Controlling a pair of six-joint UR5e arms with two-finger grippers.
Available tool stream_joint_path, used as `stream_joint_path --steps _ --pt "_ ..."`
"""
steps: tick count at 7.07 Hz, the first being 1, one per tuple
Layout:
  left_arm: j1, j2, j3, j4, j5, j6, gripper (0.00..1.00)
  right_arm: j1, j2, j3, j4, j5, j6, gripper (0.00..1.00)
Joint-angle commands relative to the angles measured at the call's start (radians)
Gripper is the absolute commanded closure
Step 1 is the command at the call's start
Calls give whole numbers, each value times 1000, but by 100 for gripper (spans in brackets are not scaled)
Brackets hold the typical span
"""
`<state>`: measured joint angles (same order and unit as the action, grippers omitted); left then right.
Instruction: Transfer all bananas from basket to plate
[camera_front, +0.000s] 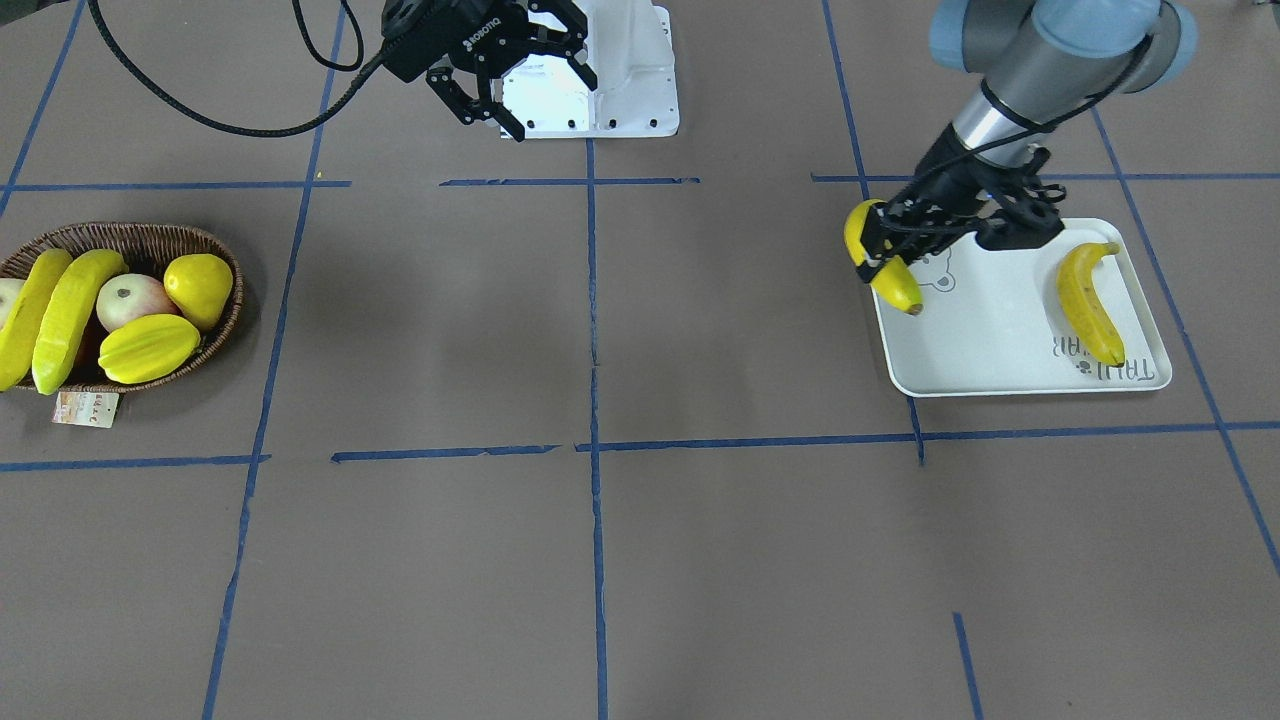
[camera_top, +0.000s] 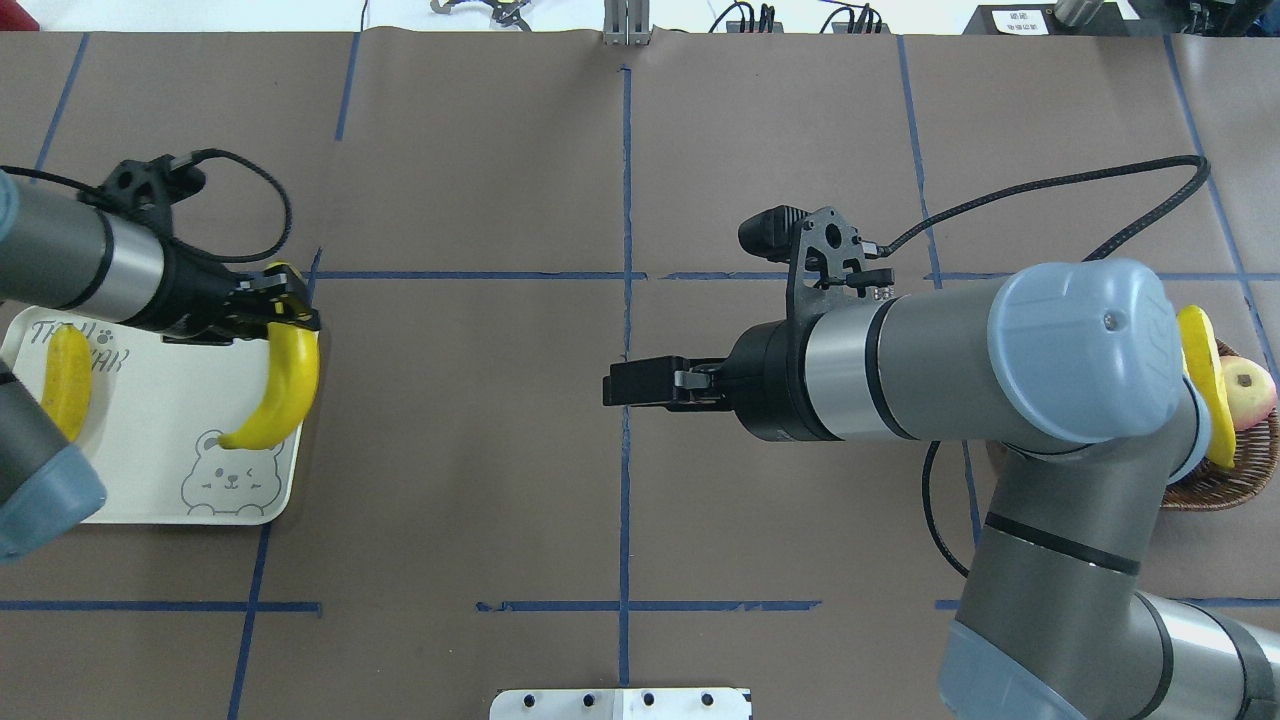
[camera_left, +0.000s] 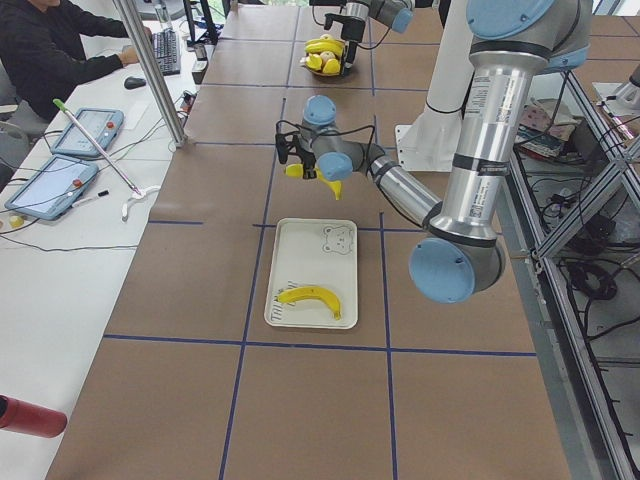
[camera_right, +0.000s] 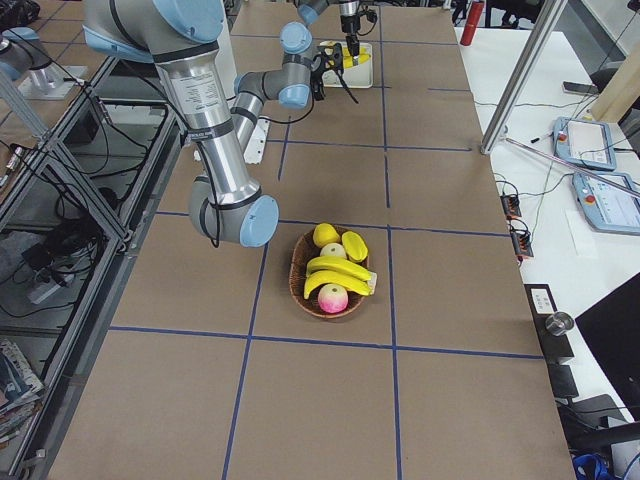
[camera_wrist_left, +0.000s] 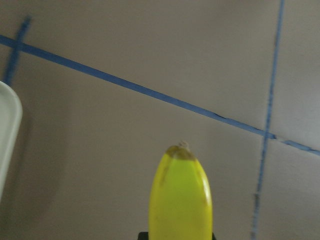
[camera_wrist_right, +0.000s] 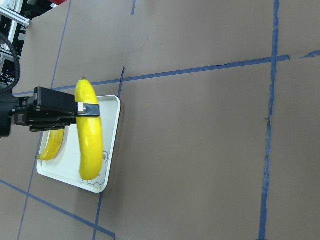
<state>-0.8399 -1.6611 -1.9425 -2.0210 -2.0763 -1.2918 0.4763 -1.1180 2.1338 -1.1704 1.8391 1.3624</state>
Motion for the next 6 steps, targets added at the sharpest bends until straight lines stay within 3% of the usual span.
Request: stream_joint_path --steps 1,3,6 --pt "-94 103 89 8 2 189 100 2 -8 -3 0 -1 0 0" --pt "-105 98 190 7 5 186 100 4 -8 -5 0 -1 1 0" --pt "-107 109 236 5 5 83 100 4 -6 -3 2 -1 1 0"
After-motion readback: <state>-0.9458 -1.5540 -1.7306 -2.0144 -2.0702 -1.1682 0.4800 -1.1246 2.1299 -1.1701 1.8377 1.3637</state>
